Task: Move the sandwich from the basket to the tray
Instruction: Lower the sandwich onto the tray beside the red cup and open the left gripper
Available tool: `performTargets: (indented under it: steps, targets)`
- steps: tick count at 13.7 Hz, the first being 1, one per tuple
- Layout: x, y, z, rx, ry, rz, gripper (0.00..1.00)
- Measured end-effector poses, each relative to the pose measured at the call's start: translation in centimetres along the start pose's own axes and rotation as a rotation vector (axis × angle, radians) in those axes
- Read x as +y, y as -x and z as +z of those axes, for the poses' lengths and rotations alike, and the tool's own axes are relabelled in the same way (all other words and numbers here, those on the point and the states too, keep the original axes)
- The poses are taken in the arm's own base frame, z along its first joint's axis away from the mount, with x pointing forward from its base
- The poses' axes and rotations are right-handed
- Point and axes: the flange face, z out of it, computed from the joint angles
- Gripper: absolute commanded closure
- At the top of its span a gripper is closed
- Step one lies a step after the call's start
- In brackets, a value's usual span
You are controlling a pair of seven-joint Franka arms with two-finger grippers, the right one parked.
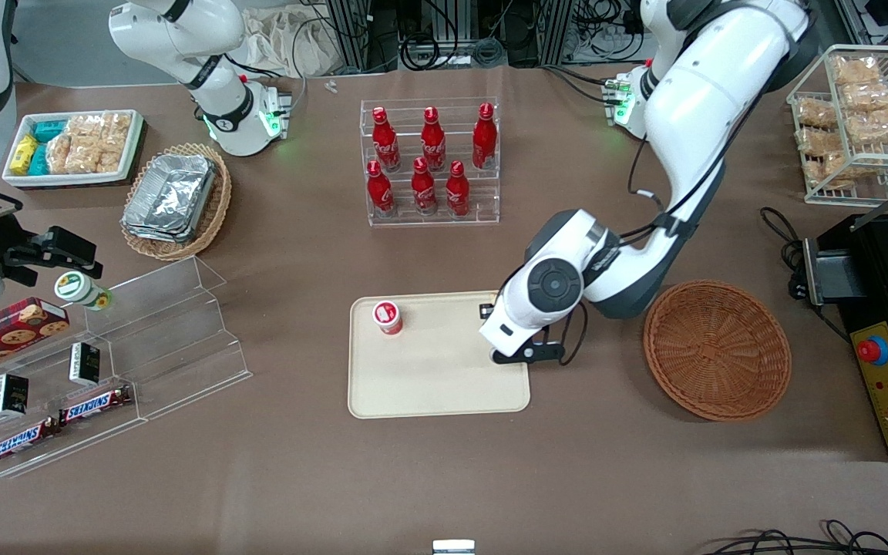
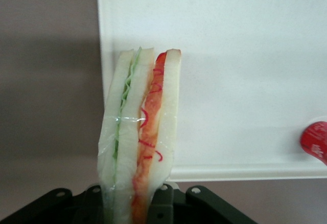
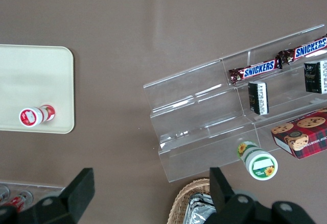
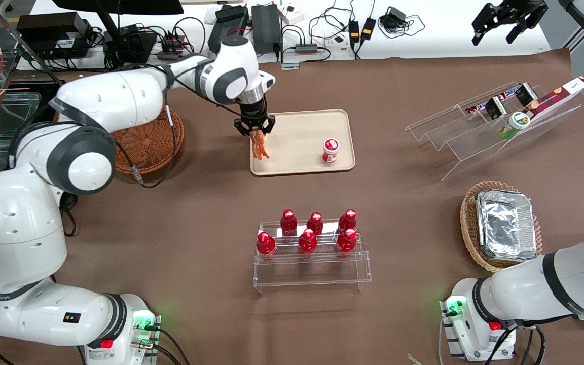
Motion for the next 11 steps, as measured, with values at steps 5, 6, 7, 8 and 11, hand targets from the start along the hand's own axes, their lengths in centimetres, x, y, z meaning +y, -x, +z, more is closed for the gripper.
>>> performTargets:
  steps: [5, 6, 7, 8, 11]
  targets:
    - [0.3, -0.2, 4.5, 0.0, -0.038, 0.032, 0.53]
    - [0.3, -0.2, 4.4, 0.002, -0.038, 0.033, 0.02]
    - [0.4, -0.2, 4.4, 0.003, -0.037, 0.033, 0.0]
    - [0.4, -0.2, 4.4, 0.005, -0.037, 0.034, 0.0]
    - [0.5, -0.6, 3.8, 0.018, -0.028, 0.032, 0.0]
